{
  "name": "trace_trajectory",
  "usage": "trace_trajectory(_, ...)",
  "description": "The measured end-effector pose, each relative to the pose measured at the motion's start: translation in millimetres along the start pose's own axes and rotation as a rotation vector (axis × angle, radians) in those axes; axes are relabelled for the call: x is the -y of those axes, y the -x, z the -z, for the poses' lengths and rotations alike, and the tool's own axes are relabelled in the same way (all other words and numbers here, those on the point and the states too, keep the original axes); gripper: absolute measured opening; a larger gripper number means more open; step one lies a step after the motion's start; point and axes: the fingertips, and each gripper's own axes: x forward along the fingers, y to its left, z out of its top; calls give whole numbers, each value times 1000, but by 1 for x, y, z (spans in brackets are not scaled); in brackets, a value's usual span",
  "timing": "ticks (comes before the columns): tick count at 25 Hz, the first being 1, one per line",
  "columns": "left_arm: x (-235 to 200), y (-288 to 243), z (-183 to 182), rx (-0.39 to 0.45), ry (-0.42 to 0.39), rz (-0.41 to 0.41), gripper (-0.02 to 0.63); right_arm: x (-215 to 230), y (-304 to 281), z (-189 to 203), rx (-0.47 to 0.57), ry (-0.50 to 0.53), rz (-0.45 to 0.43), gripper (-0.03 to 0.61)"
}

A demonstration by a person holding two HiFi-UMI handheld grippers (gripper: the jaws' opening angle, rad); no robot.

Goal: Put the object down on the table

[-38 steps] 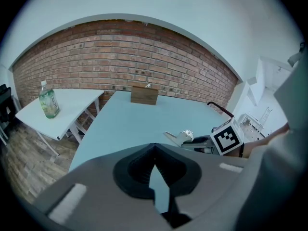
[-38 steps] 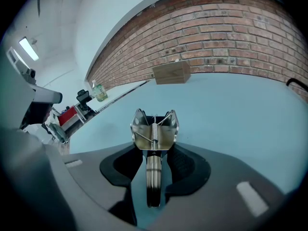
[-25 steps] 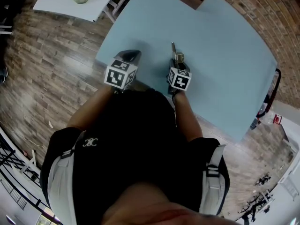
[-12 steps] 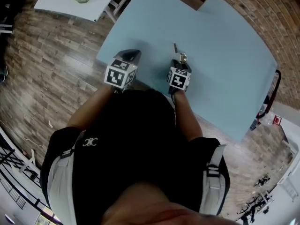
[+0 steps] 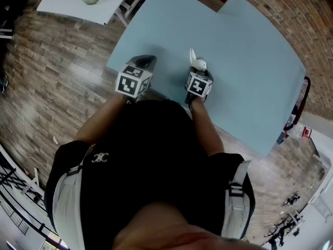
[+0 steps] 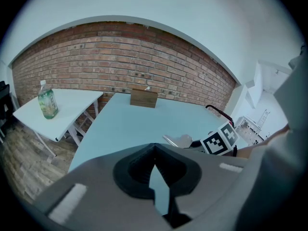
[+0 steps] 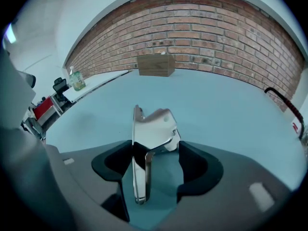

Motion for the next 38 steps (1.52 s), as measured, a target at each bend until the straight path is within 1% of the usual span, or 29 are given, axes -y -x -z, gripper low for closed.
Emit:
trace_trajectory(4,1,0,1,0,-2,8,0,1,2,1,-1,-1,5,322)
trace_trajectory(7,3,-1,0,3,-6,17,0,1,6,-1,18,-14,7,320)
trace_trajectory(10,4,-1,0,6,-10,21,0,3,14,-2,30,-51,0,259)
trace_trajectory(13,4,-2,0,5,-15,20,0,7,24,-8,66,-108,-4,177)
trace_trajectory(15,5,-3,0,6,-17,24,0,10,34,-18,112,-141,-8,147)
trace_trajectory(19,10,-5,-4,13,-28,39,0,11,69,-50,247,-160,-8,39)
trace_trajectory(20,12,-6,-5,15,-30,44,0,10,79,-59,281,-160,-13,23)
trace_trajectory(26,25,-13,-7,18,-48,80,0,-6,128,-97,442,-145,-91,15)
trace_trajectory(30,33,-17,-10,20,-54,103,0,-7,156,-109,529,-77,-84,15)
trace_trajectory(34,37,-18,-13,26,-57,112,0,-1,174,-108,562,-61,-67,14)
trace_trajectory(38,43,-20,-16,28,-69,123,0,1,183,-103,575,-63,-93,12)
